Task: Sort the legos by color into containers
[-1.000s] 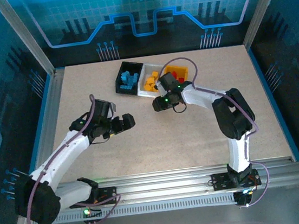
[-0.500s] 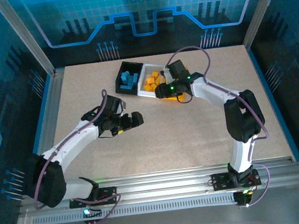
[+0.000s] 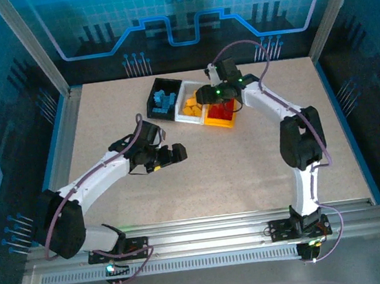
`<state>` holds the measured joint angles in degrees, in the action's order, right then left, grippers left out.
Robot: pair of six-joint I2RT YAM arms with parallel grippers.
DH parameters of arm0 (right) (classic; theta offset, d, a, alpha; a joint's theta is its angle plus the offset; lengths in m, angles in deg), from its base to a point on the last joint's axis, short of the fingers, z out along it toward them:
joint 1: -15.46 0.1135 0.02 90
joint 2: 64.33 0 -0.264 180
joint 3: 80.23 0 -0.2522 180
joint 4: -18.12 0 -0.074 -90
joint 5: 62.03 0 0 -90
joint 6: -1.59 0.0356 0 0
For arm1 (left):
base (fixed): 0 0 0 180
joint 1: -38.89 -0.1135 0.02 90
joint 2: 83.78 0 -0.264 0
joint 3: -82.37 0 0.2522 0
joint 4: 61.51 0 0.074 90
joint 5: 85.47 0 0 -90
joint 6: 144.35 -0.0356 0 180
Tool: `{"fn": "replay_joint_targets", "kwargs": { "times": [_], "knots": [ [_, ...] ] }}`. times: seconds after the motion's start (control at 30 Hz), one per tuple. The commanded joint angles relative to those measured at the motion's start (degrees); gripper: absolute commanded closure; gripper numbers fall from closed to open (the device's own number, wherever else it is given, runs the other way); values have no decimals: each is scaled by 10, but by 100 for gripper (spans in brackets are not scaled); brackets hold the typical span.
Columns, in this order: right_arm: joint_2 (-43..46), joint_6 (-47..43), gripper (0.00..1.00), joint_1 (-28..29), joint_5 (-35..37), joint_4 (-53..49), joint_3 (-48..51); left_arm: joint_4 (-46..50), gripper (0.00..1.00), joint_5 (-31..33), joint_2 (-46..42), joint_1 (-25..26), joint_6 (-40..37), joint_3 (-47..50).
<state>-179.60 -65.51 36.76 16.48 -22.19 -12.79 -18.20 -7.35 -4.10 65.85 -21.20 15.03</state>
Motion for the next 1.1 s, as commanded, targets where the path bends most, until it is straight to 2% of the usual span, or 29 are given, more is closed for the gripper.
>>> {"fn": "replay_joint_targets", "kwargs": {
  "times": [0.0, 0.33, 0.5, 0.67, 0.87, 1.07],
  "knots": [
    [-29, -5, 55, -9, -13, -27, -36, 0, 1, -10, 8, 6, 8, -13],
    [-28, -13, 55, -49, 13, -37, -5, 15, 1, -13, 19, 6, 2, -26],
    [-40, -17, 49, -57, 15, -36, 8, 13, 1, -14, 22, 6, 8, -24],
    [-18, -19, 30, -60, 26, -20, 34, 14, 1, -13, 17, 6, 11, -21],
    [54, -32, 23, -64, 33, -2, 97, 9, 1, -14, 27, 6, 6, -31],
    [195, -67, 22, -69, 36, 86, 240, -9, 1, -16, 44, 6, 1, -44]
  ]
}}
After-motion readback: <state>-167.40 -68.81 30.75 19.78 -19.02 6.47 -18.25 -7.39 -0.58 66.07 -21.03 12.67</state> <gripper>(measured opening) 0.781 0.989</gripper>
